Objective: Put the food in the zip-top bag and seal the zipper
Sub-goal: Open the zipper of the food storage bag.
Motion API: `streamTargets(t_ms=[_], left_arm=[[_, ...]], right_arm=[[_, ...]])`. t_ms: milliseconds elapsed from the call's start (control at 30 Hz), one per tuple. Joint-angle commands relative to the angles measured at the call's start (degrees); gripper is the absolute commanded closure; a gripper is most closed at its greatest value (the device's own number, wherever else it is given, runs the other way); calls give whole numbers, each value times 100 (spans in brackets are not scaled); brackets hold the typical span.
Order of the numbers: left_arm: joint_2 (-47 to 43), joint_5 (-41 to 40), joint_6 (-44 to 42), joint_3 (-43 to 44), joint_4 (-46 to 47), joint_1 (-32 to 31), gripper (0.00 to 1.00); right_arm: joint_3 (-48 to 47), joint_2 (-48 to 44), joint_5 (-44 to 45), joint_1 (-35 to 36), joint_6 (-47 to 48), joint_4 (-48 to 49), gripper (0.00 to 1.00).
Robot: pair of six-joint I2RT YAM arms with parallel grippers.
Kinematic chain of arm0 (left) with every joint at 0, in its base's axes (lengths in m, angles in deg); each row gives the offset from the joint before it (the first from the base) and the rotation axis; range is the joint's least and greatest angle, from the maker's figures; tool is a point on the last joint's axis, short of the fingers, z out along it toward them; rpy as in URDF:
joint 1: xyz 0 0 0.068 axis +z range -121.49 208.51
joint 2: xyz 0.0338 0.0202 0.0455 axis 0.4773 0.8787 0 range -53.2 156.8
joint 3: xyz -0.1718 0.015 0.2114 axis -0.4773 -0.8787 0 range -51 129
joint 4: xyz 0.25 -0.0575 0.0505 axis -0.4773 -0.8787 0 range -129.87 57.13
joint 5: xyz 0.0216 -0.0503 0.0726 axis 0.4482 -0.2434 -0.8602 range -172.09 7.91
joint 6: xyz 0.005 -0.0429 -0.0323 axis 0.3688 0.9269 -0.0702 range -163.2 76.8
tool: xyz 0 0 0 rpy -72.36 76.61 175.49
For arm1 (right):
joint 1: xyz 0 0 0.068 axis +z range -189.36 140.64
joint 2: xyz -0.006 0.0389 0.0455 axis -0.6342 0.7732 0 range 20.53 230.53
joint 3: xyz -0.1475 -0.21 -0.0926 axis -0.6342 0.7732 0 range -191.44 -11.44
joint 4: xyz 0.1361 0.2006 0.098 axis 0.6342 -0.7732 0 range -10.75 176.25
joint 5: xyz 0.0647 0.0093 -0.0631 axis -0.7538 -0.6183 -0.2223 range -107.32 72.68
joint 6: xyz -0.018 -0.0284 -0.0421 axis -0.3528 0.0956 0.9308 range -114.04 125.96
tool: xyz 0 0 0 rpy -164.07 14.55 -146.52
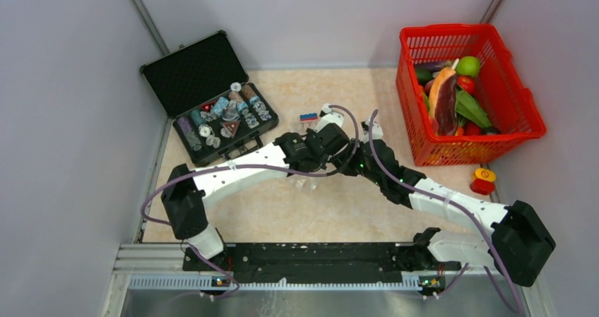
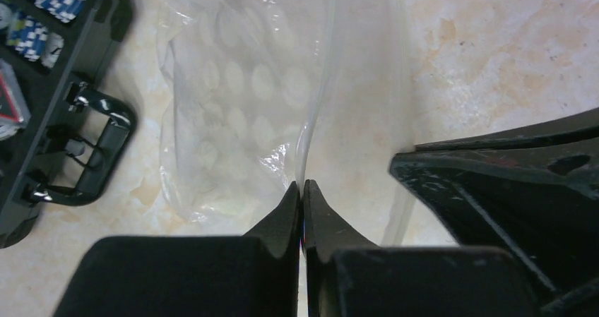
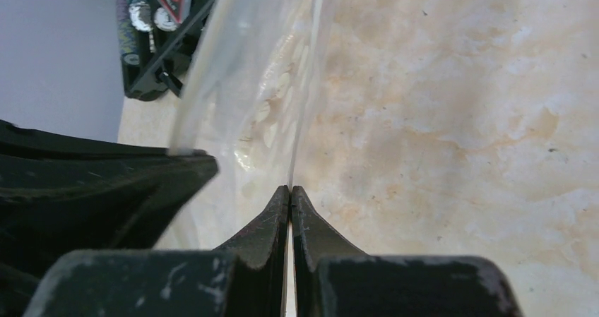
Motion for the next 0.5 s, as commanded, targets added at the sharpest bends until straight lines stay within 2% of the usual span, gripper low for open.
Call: streamTargets(t_ms=[0, 167, 467], left_arm=[[-347, -1028, 256, 267, -382, -21, 100], [-470, -1621, 523, 299, -612, -10, 100], [-545, -594, 619, 236, -336, 175, 100]], right_arm=[[-229, 14, 429, -10, 196, -448, 100], [-374, 91, 793, -6, 418, -1005, 100], [-767, 220, 501, -32, 954, -1247, 100]])
